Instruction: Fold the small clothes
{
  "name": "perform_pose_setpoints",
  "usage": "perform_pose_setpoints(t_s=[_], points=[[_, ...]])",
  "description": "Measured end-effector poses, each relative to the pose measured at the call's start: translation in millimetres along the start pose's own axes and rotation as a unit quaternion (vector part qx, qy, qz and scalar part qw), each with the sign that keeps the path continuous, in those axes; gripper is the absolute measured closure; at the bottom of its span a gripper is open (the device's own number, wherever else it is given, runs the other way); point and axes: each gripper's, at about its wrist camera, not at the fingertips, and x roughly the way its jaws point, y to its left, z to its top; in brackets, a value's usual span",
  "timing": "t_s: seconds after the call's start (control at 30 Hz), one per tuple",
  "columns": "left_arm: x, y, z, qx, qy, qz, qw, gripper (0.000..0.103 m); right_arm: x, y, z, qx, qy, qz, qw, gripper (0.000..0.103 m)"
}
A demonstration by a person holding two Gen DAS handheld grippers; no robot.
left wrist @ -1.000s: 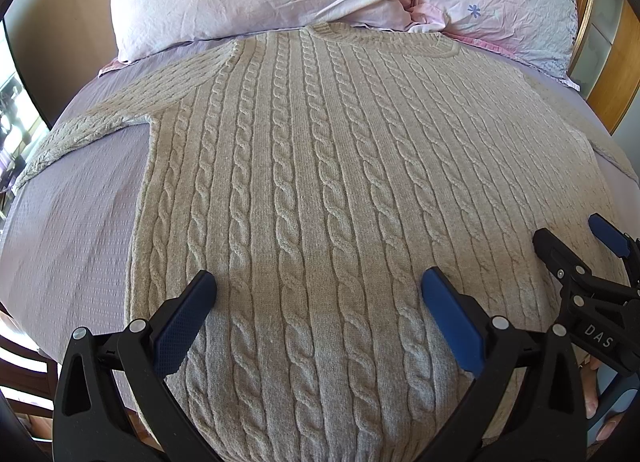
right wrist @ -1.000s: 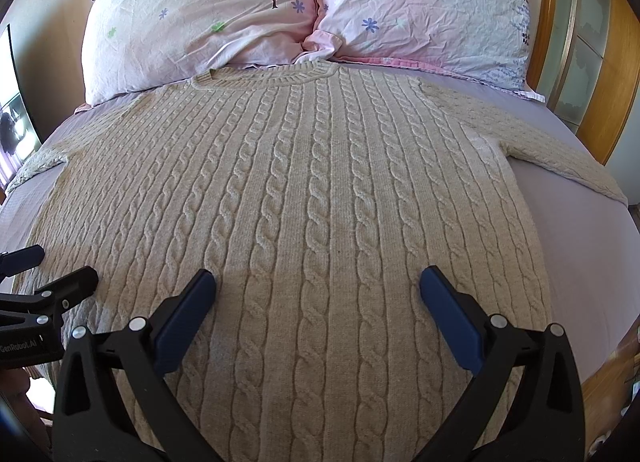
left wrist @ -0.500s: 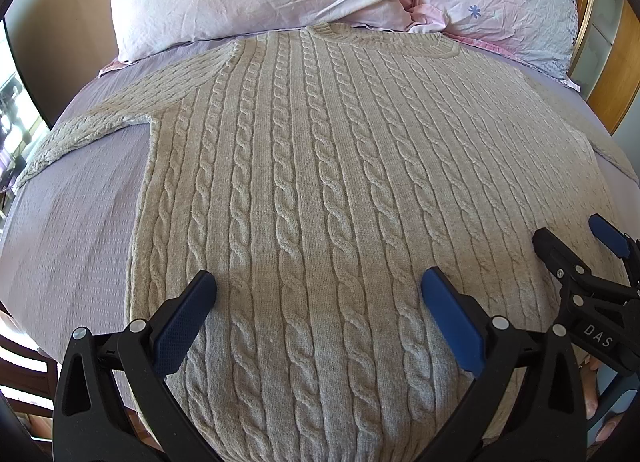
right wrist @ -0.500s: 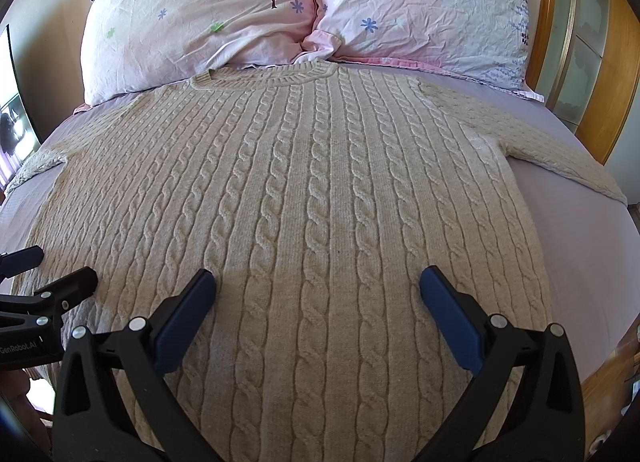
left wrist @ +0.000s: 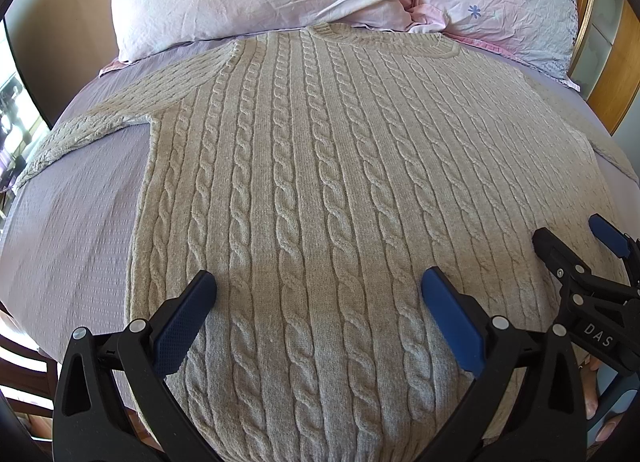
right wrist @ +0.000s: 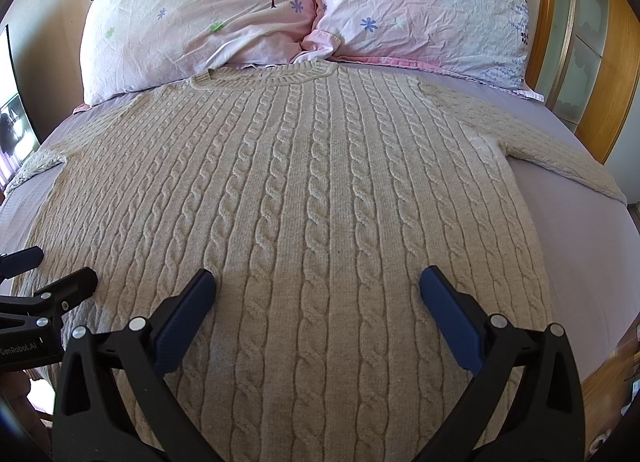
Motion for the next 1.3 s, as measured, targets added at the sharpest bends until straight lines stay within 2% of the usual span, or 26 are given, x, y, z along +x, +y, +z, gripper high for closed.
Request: perform_pose_setpoints(t_s=[0.43,0.6,0.63,0.7,0.73,0.8,0.87,0.93,0.97,1.03,1.13,1.2,1.23,1.3], points=[[0,0,1,0.001,0.003,0.0,1.0,0.001,0,-2,6,-0.005,0.003,0.001,1.0,0.002],[5,1,7,0.004,0.013,0.0,0.9999,0.001,-2,-2,2,-0.029,-0.021,0.02,0.999,0.002],[6,0,9,0.007,0.012,0.0,0.9999,0.001,-4,-7,0,-0.046,-0.032,0.04,0.998,0.002],[7,0,13,0.01,0.012,-0.001,0.9999,0.001,-9,-23,6,-0.063,-0.024,0.088,0.994,0.002],[6,-1,14,0.012,0.01,-0.002,0.9999,0.001,-14,-43,13,-0.037,-0.028,0.098,0.994,0.002],[4,-1,10,0.015,0.006,-0.004,0.9999,0.001,-29,-99,28,0.047,-0.064,0.11,0.991,0.002],[4,0,9,0.012,-0.003,-0.008,0.9999,0.001,-36,-179,40,0.177,-0.096,0.096,0.975,0.002],[2,3,6,0.006,-0.017,-0.012,0.9998,0.001,-34,-266,39,0.312,-0.105,0.054,0.943,0.005],[1,4,6,0.002,-0.024,-0.015,0.9996,0.001,-32,-300,37,0.356,-0.106,0.017,0.928,0.018],[-2,9,6,-0.01,-0.039,-0.03,0.9987,0.001,-26,-361,32,0.422,-0.099,-0.052,0.9,0.036],[-10,24,9,-0.045,-0.064,-0.08,0.9937,0.001,-9,-424,24,0.501,-0.092,-0.039,0.859,0.039],[-19,42,11,-0.084,-0.105,-0.126,0.9828,0.001,6,-452,20,0.54,-0.078,-0.024,0.838,0.044],[-26,54,11,-0.108,-0.134,-0.14,0.9751,0.001,8,-459,20,0.545,-0.086,-0.024,0.834,0.049],[-34,72,13,-0.136,-0.173,-0.13,0.9667,0.001,14,-470,25,0.544,-0.086,-0.039,0.834,0.059]])
